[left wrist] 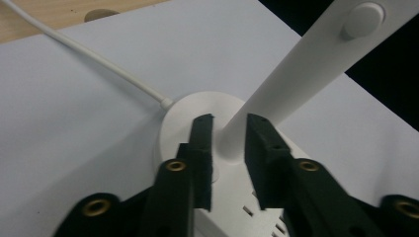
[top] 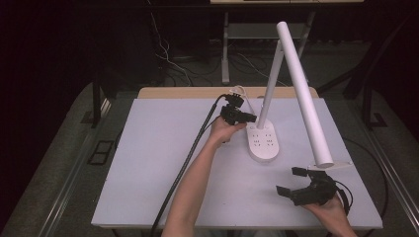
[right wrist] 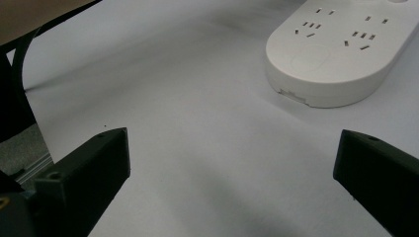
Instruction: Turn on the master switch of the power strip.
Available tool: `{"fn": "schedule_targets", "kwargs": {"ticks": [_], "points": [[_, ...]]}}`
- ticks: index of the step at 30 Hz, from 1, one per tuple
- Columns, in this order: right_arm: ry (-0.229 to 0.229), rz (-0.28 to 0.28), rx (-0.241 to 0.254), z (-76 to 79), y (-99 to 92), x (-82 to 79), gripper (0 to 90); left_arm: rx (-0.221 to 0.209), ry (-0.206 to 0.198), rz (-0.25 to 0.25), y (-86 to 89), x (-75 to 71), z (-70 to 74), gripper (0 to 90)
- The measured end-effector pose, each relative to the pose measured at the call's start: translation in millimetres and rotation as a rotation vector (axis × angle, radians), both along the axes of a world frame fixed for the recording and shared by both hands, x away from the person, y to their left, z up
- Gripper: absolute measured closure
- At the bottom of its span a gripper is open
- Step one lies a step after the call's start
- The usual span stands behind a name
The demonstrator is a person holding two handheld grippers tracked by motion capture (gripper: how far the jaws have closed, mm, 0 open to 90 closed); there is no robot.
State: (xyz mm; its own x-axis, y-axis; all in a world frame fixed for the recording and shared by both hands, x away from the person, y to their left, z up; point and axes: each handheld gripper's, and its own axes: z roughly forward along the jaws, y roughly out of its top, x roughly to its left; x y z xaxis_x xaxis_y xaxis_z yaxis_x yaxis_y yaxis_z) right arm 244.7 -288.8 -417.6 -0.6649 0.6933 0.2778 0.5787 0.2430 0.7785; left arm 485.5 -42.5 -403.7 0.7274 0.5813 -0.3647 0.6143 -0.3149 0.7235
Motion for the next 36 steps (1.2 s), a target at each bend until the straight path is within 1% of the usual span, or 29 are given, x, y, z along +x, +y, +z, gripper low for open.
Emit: {"fn": "schedule_targets", "kwargs": {"ticks": [3,4,9,10,11,14,15,17,18,19,23,28,30,31,34,36], "points": [[-0.002,0.003,-0.003,-0.3,0.1,0.3,0.5,-0.014,0.004,-0.001,-1.5,-0.2,-1.7,88.1],[-0.003,0.004,-0.003,-0.3,0.1,0.4,0.5,-0.015,0.007,-0.005,-2.0,-0.2,-2.1,89.2],[-0.007,0.006,-0.004,-0.4,0.2,0.4,0.5,-0.006,0.013,-0.009,-6.6,-0.7,-7.2,89.5],[-0.006,0.007,-0.004,-0.5,0.3,0.4,0.5,0.003,0.016,-0.014,-6.9,-0.5,-8.0,89.5],[-0.006,0.007,-0.005,-0.5,0.3,0.4,0.5,0.003,0.012,-0.014,-7.7,-0.3,-9.5,89.5],[-0.005,0.007,-0.005,-0.5,0.3,0.5,0.5,0.0,0.019,-0.005,-9.9,-0.7,-12.4,89.5],[-0.006,0.009,-0.006,-0.6,0.4,0.5,0.5,0.005,0.012,-0.014,-9.9,0.3,-13.3,89.5],[-0.002,0.009,-0.005,-0.3,0.6,0.3,0.5,0.006,0.019,-0.007,-10.7,0.2,-15.1,89.5],[-0.002,0.009,-0.005,-0.4,0.6,0.3,0.5,0.019,0.029,-0.01,-10.7,0.2,-15.2,89.5],[-0.002,0.01,-0.005,-0.4,0.7,0.2,0.5,0.024,0.027,-0.012,-10.9,0.5,-16.4,89.5],[0.002,0.011,-0.007,-0.5,1.2,0.2,0.5,0.033,0.033,-0.006,-13.3,-0.1,-20.5,89.6],[0.004,0.012,-0.009,-0.6,1.2,0.6,0.5,0.075,0.018,-0.015,-14.6,-1.5,-23.6,89.6],[0.007,0.013,-0.008,-0.7,1.5,0.5,0.5,0.067,0.02,-0.003,-15.0,-2.4,-23.8,89.6],[0.007,0.013,-0.008,-0.8,1.5,0.5,0.5,0.076,0.011,-0.005,-14.4,-2.2,-23.6,89.6],[0.007,0.013,-0.009,-0.7,1.4,0.5,0.5,0.07,0.008,0.011,-14.6,-2.5,-23.5,89.6],[0.005,0.013,-0.01,-0.7,1.0,0.5,0.5,0.074,0.011,0.008,-13.2,-2.6,-23.5,89.6]]}}
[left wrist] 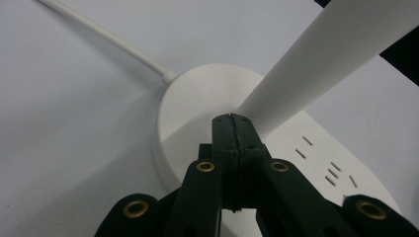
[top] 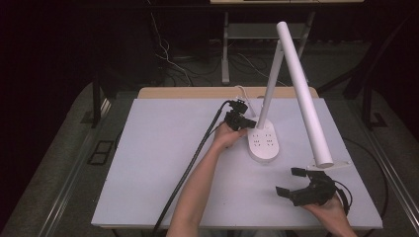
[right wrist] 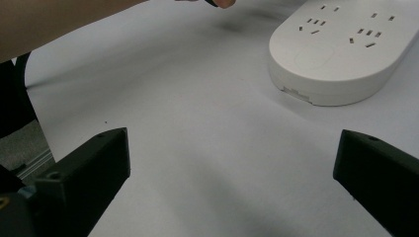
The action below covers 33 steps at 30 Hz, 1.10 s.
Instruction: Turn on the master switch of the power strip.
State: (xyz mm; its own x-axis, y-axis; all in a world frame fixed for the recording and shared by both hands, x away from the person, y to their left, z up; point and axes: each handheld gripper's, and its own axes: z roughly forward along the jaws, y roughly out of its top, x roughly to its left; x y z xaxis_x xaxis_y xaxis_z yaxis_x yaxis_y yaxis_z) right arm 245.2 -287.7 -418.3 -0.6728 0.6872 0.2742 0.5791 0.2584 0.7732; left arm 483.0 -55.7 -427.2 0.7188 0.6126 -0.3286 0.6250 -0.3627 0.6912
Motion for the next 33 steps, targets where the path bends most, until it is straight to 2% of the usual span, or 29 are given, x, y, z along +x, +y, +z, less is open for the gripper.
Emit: {"fn": "schedule_targets", "kwargs": {"ticks": [3,7,10,13,16,20,25,28,33], "points": [[0.001,-0.001,0.001,-0.2,0.0,0.3,0.5,0.013,-0.008,-0.003,0.2,-0.6,0.6,89.7],[0.001,0.001,0.0,-0.1,0.0,0.0,0.5,0.036,-0.044,-0.003,-0.1,-2.7,0.6,89.6],[0.0,0.0,0.0,0.1,0.0,-0.2,0.5,0.029,-0.035,-0.004,-0.1,-2.5,0.1,89.8],[0.0,-0.002,0.0,0.1,-0.2,-0.6,0.5,0.017,-0.021,-0.03,-1.1,-3.5,-1.1,89.9],[-0.002,-0.002,0.001,0.1,-0.2,-0.5,0.5,0.032,-0.04,-0.031,-3.4,-5.1,-1.3,90.0],[-0.004,-0.002,0.001,0.9,-0.3,-1.9,0.5,0.018,-0.035,-0.023,-2.1,-5.7,-2.8,90.0],[-0.004,-0.005,0.004,0.7,-1.3,-1.5,0.5,-0.023,-0.017,-0.013,0.9,-4.2,-6.5,90.0],[-0.003,-0.005,0.003,1.1,-1.3,-2.1,0.5,-0.015,-0.019,-0.012,0.6,-4.5,-6.3,90.0],[-0.013,0.001,0.002,1.1,-0.9,-2.7,0.5,-0.065,0.022,0.012,3.3,-2.6,-9.4,90.0]]}}
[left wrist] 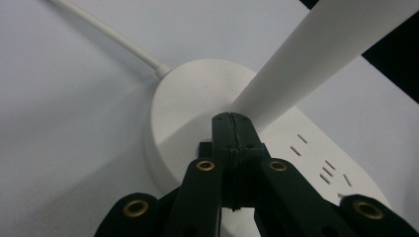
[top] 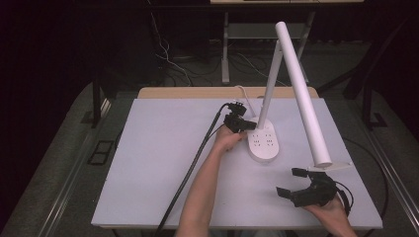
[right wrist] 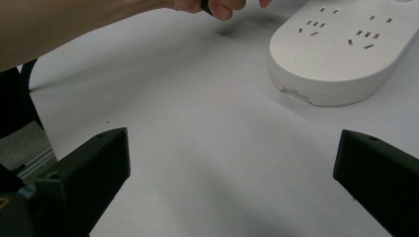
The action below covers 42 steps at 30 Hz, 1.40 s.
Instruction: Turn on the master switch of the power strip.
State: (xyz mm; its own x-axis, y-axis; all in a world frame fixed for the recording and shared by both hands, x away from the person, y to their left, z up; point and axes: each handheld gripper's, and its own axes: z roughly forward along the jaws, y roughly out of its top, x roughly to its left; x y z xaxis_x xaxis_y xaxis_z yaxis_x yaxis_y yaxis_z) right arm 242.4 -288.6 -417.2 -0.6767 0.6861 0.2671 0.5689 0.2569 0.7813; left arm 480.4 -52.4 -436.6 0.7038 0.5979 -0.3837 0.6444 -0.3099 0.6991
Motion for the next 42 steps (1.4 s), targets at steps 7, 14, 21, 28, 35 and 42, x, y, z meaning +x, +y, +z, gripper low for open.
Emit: {"fn": "schedule_targets", "kwargs": {"ticks": [7,14,21,28,35,42], "points": [[0.001,0.0,0.007,0.7,-0.4,-1.0,0.5,-0.054,0.057,0.016,4.2,3.2,-3.7,90.0],[-0.009,0.004,0.01,1.0,-0.9,-2.0,0.5,-0.072,0.06,0.031,5.3,2.2,-5.5,90.0],[-0.005,0.007,0.013,1.4,-0.5,-2.6,0.5,-0.046,0.04,0.043,8.5,4.8,-4.5,90.0],[-0.011,0.006,0.01,1.0,-2.1,0.4,0.5,-0.035,0.008,0.06,4.4,1.3,-4.3,90.0],[-0.017,0.0,0.015,2.1,-3.3,-1.3,0.5,0.034,-0.049,0.058,-0.5,-4.6,-0.6,90.0],[-0.016,0.001,0.016,1.9,-3.4,-0.7,0.5,-0.003,-0.049,0.073,0.3,-4.4,-2.6,90.0]]}}
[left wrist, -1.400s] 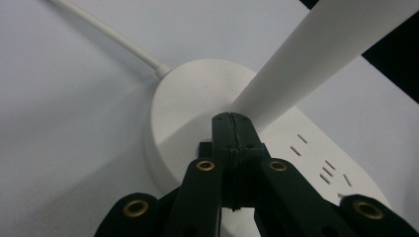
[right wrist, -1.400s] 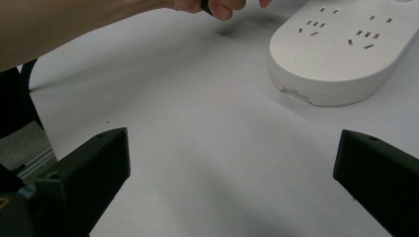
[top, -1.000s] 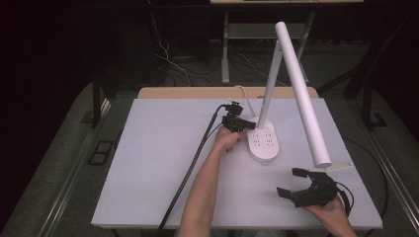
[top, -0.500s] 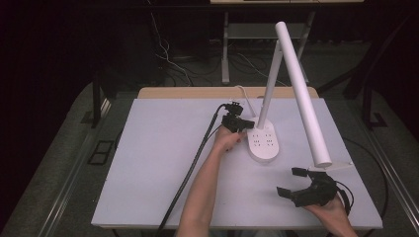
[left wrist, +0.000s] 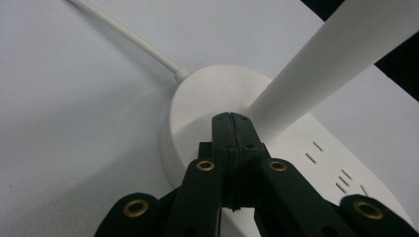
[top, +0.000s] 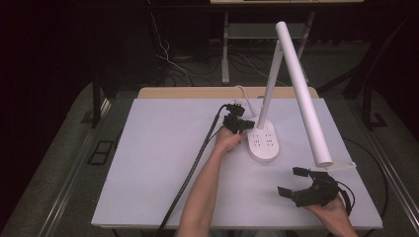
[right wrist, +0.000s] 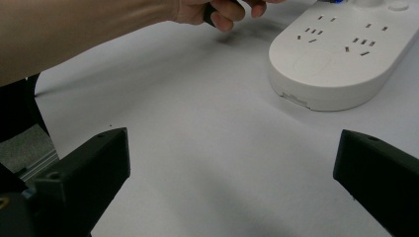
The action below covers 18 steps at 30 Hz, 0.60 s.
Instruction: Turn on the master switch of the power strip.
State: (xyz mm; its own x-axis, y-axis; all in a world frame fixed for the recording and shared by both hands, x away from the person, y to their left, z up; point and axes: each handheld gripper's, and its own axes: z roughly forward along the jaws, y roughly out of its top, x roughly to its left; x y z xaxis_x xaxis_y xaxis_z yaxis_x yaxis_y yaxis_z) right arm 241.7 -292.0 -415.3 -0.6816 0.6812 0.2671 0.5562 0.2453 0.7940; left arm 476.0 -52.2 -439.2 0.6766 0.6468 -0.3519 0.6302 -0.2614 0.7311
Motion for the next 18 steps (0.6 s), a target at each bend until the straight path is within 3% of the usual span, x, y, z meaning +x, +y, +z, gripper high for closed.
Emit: {"fn": "schedule_targets", "kwargs": {"ticks": [8,18], "points": [[0.011,-0.004,0.007,-0.9,-1.9,1.5,0.5,-0.018,-0.02,0.001,9.2,1.9,6.1,89.6],[0.011,-0.01,0.003,-1.3,-3.1,2.5,0.5,-0.022,-0.066,-0.012,30.8,0.2,27.6,89.4]]}}
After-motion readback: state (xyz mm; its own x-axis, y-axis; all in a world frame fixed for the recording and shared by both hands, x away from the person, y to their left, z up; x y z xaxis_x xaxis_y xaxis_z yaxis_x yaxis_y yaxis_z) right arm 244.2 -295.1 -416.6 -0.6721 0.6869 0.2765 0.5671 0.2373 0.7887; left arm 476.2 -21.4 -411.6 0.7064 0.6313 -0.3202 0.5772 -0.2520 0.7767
